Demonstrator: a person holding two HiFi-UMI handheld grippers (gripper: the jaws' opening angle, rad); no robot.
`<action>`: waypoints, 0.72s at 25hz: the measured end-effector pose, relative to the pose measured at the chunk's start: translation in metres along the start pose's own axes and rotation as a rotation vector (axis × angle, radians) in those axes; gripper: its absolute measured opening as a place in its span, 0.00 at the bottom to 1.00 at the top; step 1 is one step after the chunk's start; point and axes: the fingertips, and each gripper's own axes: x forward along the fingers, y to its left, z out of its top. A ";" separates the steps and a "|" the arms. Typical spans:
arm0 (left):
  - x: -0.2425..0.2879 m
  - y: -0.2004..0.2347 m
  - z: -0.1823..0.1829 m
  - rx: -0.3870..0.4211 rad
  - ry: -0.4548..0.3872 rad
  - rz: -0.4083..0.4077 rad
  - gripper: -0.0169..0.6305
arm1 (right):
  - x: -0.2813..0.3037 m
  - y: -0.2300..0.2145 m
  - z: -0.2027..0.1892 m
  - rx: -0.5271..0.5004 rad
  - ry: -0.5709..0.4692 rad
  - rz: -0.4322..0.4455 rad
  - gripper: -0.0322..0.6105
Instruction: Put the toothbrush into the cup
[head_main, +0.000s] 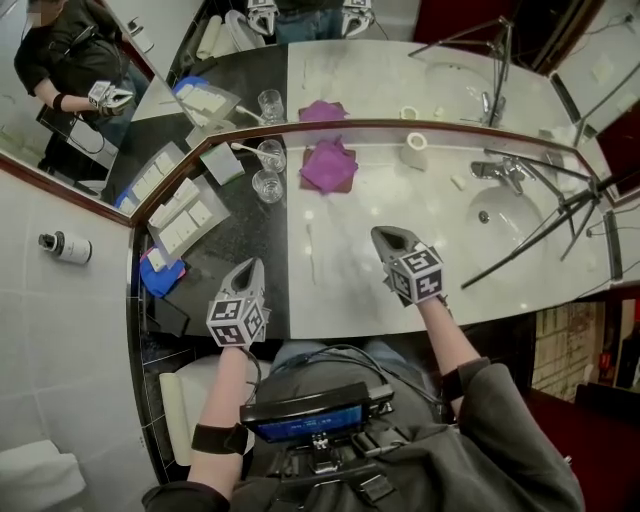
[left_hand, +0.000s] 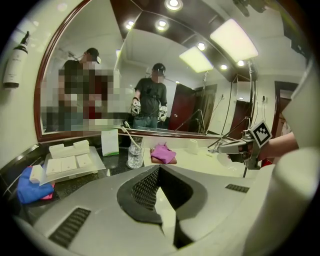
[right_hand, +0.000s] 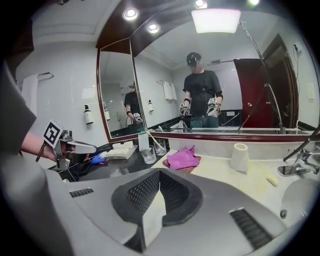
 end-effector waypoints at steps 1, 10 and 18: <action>-0.001 -0.003 0.000 -0.003 -0.007 0.002 0.03 | -0.004 -0.002 -0.003 -0.002 0.001 0.000 0.08; -0.006 -0.025 -0.004 0.008 -0.028 0.018 0.03 | -0.022 -0.018 -0.008 -0.009 -0.003 0.013 0.08; -0.005 -0.027 -0.005 -0.012 -0.040 0.048 0.03 | -0.012 -0.018 -0.009 -0.015 -0.002 0.047 0.08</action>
